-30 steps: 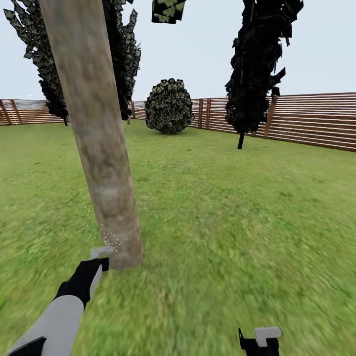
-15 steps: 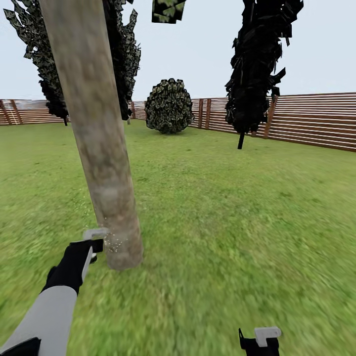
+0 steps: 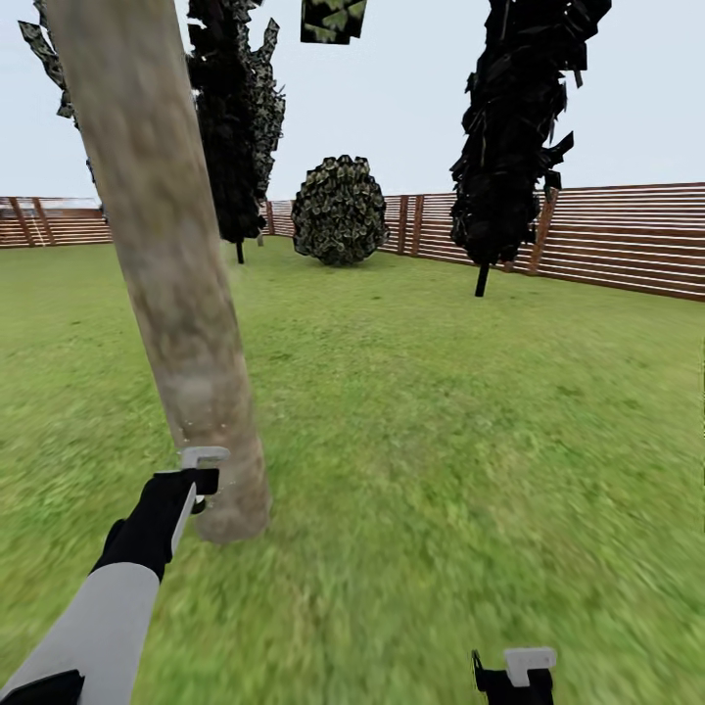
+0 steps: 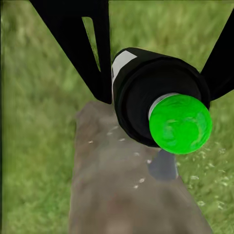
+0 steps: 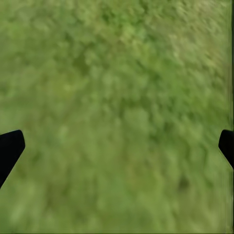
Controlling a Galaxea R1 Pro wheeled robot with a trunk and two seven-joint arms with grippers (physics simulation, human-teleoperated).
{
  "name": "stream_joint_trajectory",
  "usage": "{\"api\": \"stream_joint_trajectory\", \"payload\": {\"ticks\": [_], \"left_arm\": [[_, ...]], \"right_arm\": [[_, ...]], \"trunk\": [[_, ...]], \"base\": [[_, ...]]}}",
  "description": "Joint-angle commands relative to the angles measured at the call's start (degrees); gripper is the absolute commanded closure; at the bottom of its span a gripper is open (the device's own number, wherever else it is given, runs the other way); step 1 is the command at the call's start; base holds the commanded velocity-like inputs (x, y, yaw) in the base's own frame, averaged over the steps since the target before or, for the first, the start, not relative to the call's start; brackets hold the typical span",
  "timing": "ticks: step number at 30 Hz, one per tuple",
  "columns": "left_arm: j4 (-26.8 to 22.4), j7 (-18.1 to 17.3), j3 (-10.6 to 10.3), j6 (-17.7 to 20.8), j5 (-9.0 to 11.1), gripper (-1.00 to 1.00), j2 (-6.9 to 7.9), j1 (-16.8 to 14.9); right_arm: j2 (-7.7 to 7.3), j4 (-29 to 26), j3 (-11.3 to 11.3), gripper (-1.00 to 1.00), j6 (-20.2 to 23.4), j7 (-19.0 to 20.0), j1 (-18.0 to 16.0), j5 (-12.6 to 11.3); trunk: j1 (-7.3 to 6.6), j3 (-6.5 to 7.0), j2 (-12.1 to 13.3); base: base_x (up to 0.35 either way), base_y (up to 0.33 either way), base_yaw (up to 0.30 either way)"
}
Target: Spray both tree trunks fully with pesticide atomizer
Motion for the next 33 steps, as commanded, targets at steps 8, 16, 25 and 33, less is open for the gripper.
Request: {"api": "stream_joint_trajectory", "payload": {"ticks": [8,16,25,33], "left_arm": [[0.0,0.0,0.1,0.3,0.3,1.0,0.13,-0.1],[0.8,0.8,2.5,-0.2,2.0,1.0,1.91,0.5],[2.8,1.1,2.9,-0.6,1.6,1.0,2.01,2.7],[4.6,1.7,2.9,-0.8,1.9,1.0,1.88,3.9]], "right_arm": [[0.0,0.0,0.5,-1.0,0.0,-0.6,0.0,0.3],[0.08,0.0,0.5,-1.0,0.0,-0.6,-0.1,0.3],[0.0,0.0,0.5,-1.0,0.0,-0.5,0.0,0.3],[0.02,0.0,0.5,-1.0,0.0,-0.5,0.0,0.3]], "trunk": [[-0.01,-0.06,0.0],[-0.01,-0.06,0.0],[-0.01,-0.06,0.0],[-0.01,-0.06,0.0]], "base": [[-0.045,-0.275,0.0],[0.089,-0.262,0.155],[0.253,-0.181,0.126],[0.251,-0.153,0.001]]}}
